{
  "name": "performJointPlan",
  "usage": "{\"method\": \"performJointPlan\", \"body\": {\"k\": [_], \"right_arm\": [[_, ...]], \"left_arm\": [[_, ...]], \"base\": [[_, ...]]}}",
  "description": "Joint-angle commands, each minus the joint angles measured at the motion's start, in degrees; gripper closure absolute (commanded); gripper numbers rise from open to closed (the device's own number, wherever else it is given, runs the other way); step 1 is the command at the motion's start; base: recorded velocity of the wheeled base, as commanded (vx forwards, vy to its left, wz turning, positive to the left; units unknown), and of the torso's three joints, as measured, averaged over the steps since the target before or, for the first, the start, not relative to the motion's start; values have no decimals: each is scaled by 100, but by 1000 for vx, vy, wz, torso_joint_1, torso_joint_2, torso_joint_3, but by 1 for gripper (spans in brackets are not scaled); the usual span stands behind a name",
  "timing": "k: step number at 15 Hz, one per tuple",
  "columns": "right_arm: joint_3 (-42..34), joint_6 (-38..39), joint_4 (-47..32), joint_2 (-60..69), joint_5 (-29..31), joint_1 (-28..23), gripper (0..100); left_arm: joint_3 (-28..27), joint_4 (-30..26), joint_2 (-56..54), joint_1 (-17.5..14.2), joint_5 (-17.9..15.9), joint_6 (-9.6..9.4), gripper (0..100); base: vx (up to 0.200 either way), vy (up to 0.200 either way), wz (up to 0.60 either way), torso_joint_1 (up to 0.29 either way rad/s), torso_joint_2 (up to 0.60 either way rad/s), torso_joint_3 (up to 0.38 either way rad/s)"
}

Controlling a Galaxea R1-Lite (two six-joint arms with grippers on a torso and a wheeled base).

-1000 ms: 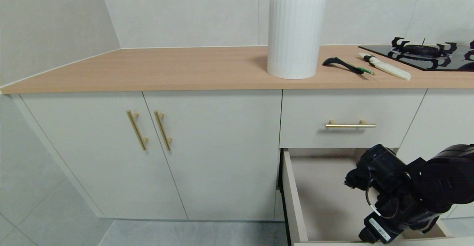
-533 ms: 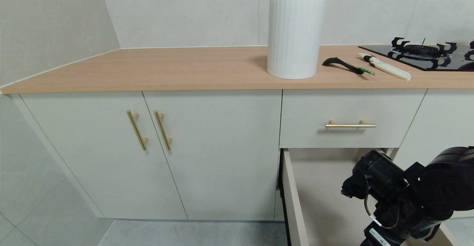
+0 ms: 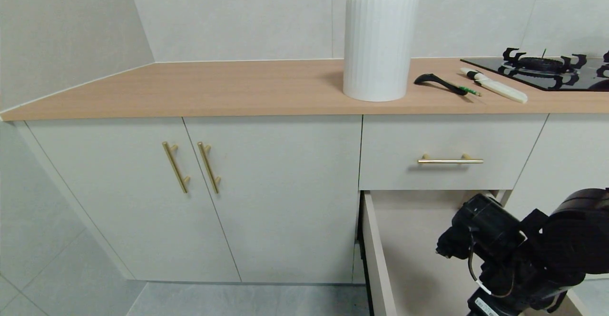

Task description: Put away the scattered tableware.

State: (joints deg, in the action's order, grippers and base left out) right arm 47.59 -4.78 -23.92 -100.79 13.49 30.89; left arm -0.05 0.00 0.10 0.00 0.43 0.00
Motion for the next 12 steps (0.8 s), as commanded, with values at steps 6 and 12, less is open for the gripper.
{"method": "performJointPlan", "body": {"k": [6, 12], "right_arm": [[470, 1163, 1328, 543, 22, -628, 0], [488, 1146, 1407, 1237, 22, -795, 0]], "left_arm": [[5, 0, -1, 9, 1, 0, 0], [5, 0, -1, 0, 1, 0, 0]], "base": [[0, 0, 0, 0, 0, 0], [0, 0, 0, 0, 0, 0]]}}
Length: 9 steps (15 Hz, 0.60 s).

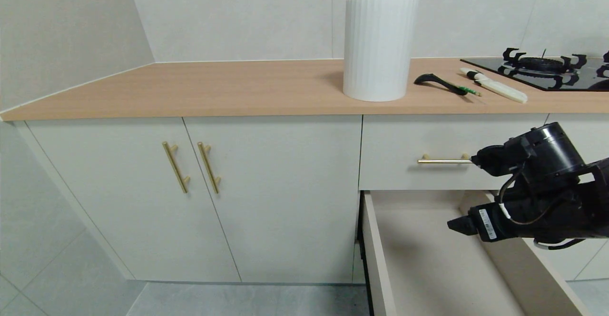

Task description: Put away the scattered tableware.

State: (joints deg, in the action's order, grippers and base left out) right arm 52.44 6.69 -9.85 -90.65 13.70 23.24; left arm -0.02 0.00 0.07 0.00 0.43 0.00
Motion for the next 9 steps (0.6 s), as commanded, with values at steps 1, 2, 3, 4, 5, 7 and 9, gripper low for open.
{"method": "performJointPlan", "body": {"k": [1, 2, 3, 4, 5, 7, 9], "right_arm": [[-15, -10, 97, 285, 1, -65, 0], [-24, -10, 132, 293, 1, -91, 0], [-24, -10, 141, 293, 10, -91, 0], [-24, -10, 141, 293, 10, -91, 0], [-24, -10, 141, 293, 10, -100, 0], [-24, -10, 141, 293, 1, -109, 0], [-24, -19, 141, 293, 1, -109, 0]], "left_arm": [[-6, 0, 1, 0, 1, 0, 0], [2, 0, 1, 0, 1, 0, 0], [2, 0, 1, 0, 1, 0, 0], [-6, 0, 1, 0, 1, 0, 0], [2, 0, 1, 0, 1, 0, 0], [2, 0, 1, 0, 1, 0, 0], [-6, 0, 1, 0, 1, 0, 0]], "base": [[0, 0, 0, 0, 0, 0], [0, 0, 0, 0, 0, 0], [0, 0, 0, 41, -207, -163], [0, 0, 0, 76, -310, -227], [0, 0, 0, 36, -222, -271], [0, 0, 0, 114, -315, -295], [0, 0, 0, 163, -564, -295]]}}
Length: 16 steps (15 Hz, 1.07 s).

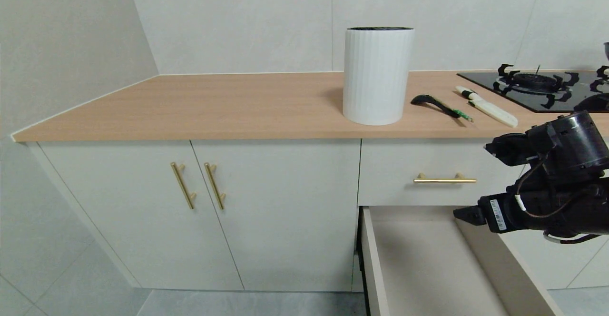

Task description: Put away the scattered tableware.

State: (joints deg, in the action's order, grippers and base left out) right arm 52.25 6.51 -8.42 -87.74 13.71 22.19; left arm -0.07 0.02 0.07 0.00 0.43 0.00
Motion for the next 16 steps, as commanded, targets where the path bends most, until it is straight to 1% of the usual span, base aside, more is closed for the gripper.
{"method": "performJointPlan", "body": {"k": [1, 5, 8, 10, 12, 15, 16], "right_arm": [[-4, -1, -1, 2, 8, -4, 0], [22, -9, 16, -33, -9, -118, 0], [-4, -1, 254, -7, 0, -136, 0], [49, -97, 377, -59, 0, -188, 0], [259, -255, 631, -244, 35, -250, 0], [1015, -229, 667, -798, 35, -417, 0], [1428, -194, 667, -1105, 52, -478, 0]], "left_arm": [[-1, -2, 1, 0, 1, 0, 0], [7, -2, 1, 0, 1, 0, 0], [-1, -2, 1, 0, 1, 0, 0], [7, -2, 1, 0, 1, 0, 0], [-1, -2, 1, 0, 1, 0, 0], [-1, -2, 1, 0, 1, 0, 0], [-1, -2, 1, 0, 1, 0, 0]], "base": [[0, 0, 0, 173, -505, -300], [0, 0, 0, 182, -477, -290], [0, 0, 0, 193, -468, -284], [0, 0, 0, 83, -202, -125], [0, 0, 0, 18, -45, -23], [0, 0, 0, 0, 0, 0], [0, 0, 0, 0, 0, 0]]}}
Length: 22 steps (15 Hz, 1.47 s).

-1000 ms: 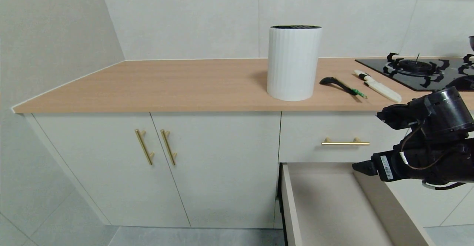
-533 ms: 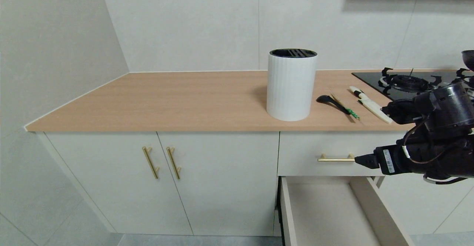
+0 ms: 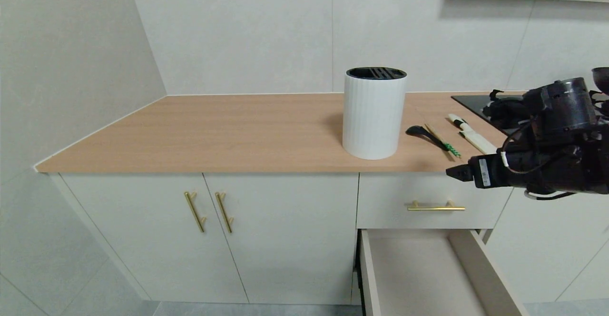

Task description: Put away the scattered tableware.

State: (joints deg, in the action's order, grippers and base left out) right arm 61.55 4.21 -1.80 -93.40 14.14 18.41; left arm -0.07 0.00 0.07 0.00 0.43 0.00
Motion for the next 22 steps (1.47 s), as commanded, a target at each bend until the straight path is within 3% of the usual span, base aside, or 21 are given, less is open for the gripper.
{"method": "performJointPlan", "body": {"k": [1, 3, 10, 22], "right_arm": [[595, 160, 13, -662, 45, -101, 0], [656, 564, 383, -881, 238, -127, 0], [613, 564, 2096, -1883, 282, -716, 0], [595, 537, 2290, -2006, 273, -742, 0]], "left_arm": [[7, 0, 1, 0, 1, 0, 0], [-1, 0, 1, 0, 1, 0, 0], [-1, 0, 1, 0, 1, 0, 0], [7, 0, 1, 0, 1, 0, 0]], "base": [[0, 0, 0, 0, 0, 0], [0, 0, 0, 0, 0, 0], [0, 0, 0, 0, 0, 0], [0, 0, 0, 0, 0, 0]]}}
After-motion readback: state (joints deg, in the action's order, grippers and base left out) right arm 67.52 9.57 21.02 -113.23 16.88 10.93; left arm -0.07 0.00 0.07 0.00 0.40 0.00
